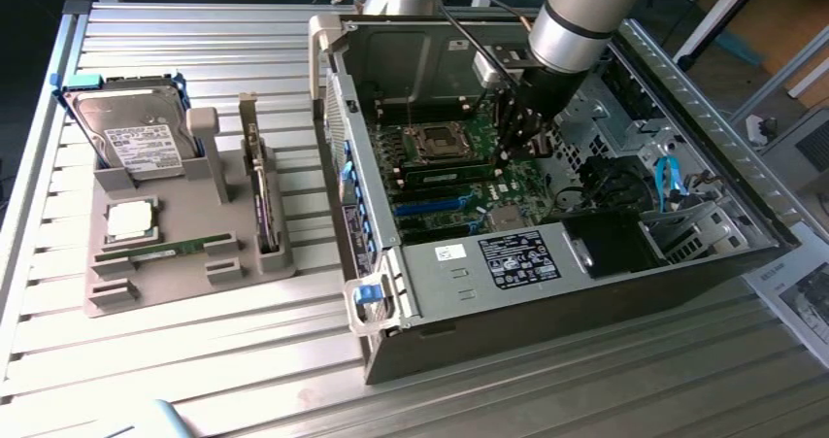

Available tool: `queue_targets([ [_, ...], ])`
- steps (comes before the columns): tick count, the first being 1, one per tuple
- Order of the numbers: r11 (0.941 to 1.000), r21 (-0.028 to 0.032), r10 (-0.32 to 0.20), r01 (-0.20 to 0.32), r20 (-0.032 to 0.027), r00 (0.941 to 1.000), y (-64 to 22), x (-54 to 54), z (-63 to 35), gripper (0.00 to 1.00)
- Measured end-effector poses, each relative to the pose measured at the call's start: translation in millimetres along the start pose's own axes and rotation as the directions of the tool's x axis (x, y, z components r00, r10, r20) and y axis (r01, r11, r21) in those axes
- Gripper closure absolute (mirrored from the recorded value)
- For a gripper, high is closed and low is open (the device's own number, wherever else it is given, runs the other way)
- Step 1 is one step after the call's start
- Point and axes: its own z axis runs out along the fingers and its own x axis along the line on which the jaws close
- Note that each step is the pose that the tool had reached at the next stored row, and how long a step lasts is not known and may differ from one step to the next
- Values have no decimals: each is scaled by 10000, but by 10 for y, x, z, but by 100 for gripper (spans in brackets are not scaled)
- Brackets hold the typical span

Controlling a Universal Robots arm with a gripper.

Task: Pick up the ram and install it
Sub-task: 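Press down the ram until it locks into place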

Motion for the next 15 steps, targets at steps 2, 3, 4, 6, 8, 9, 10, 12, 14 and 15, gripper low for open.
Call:
queue_targets([
  [2, 10000, -1, 0, 0, -1, 10000, 0, 0, 14, 89],
  [3, 10000, -1, 0, 0, -2, 10000, -1, 0, 20, 89],
  [4, 10000, -1, 1, -1, -5, 10000, 0, 1, 23, 89],
  [6, 10000, -1, 1, -1, -5, 10000, -1, 1, 25, 89],
  [8, 10000, 0, 0, 0, -1, 10000, -1, 0, 27, 89],
  [9, 10000, 0, 0, 0, -2, 10000, -1, 0, 29, 89],
  [10, 10000, 0, 0, 0, 1, 10000, -1, 0, 34, 89],
  [12, 10000, -1, 0, 0, -4, 10000, -1, 1, 46, 89],
  [14, 10000, -1, 0, 0, -4, 10000, -1, 1, 47, 89],
  [15, 10000, 0, 0, 0, -2, 10000, -2, 0, 48, 89],
])
